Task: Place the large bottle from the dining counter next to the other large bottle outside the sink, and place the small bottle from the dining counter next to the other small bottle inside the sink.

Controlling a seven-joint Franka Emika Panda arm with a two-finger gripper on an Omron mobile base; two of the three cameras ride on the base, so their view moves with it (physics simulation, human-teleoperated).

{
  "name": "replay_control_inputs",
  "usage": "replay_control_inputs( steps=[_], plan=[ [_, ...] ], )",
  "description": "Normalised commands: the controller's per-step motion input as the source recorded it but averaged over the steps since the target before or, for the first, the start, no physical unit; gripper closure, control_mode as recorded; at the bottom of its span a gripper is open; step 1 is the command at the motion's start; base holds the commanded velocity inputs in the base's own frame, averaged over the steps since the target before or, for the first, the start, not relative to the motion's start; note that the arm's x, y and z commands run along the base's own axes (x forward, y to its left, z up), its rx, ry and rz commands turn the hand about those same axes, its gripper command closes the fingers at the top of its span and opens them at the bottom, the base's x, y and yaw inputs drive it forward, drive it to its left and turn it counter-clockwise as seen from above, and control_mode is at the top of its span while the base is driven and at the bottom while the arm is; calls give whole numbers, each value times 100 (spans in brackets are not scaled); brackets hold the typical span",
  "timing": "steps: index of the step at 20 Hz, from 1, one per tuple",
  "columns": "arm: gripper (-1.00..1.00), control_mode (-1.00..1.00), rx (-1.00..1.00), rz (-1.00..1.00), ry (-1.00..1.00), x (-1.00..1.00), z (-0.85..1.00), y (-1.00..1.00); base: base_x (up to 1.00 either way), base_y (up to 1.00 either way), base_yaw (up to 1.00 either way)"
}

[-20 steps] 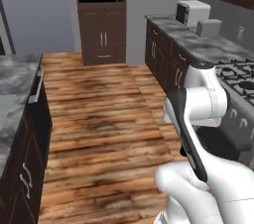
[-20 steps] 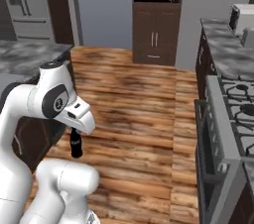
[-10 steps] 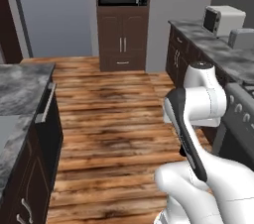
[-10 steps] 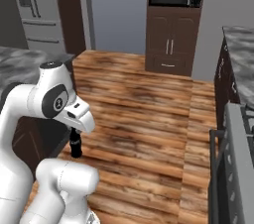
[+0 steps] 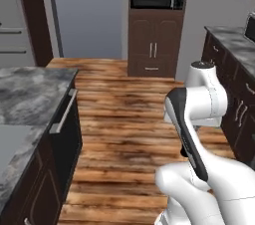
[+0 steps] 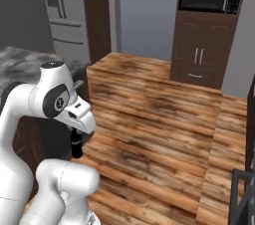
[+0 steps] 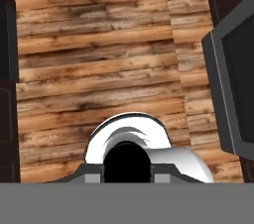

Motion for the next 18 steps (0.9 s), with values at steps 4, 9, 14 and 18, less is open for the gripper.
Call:
replay_control_inputs(
  steps=[4,9,14,18],
  plan=[
    [100,100,0,0,0,0,0,0,50,-4,38],
    [100,100,0,0,0,0,0,0,19,1,48],
    [100,100,0,0,0,0,0,0,23,0,48],
    [100,100,0,0,0,0,0,0,16,0,49]
  ],
)
